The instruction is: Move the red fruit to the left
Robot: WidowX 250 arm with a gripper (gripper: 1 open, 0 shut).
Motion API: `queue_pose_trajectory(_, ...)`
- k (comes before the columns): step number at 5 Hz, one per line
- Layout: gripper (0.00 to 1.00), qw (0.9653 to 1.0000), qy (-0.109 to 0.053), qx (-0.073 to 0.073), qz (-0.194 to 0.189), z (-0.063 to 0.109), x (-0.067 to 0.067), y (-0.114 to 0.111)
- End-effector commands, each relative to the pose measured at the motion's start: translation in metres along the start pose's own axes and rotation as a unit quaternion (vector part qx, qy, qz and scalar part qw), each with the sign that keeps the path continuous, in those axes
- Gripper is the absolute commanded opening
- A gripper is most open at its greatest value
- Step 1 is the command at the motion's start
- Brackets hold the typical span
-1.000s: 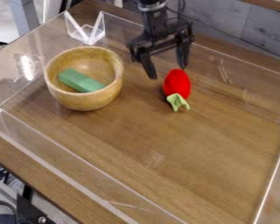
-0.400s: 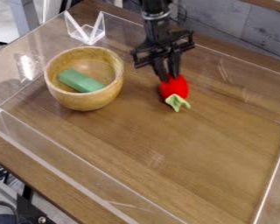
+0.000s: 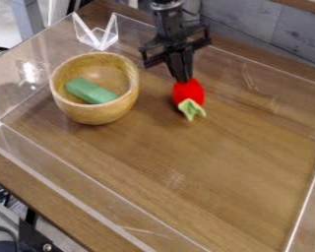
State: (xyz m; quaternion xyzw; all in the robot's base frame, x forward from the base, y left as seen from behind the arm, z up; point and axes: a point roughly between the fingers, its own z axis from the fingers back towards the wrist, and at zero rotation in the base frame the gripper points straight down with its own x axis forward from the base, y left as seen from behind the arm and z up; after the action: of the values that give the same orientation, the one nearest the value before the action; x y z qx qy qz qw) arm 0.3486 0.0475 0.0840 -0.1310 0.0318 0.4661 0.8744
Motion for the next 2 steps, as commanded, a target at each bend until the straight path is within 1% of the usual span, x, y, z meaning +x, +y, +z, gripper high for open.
queue_pose_trajectory(1,0.0,0.9986,-0.021,-0.048,0.013,0.046,0.0,0.003)
queue_pose_trajectory(2,0.0,0.9987,-0.011,-0.05,-0.006,0.069,0.002,0.027)
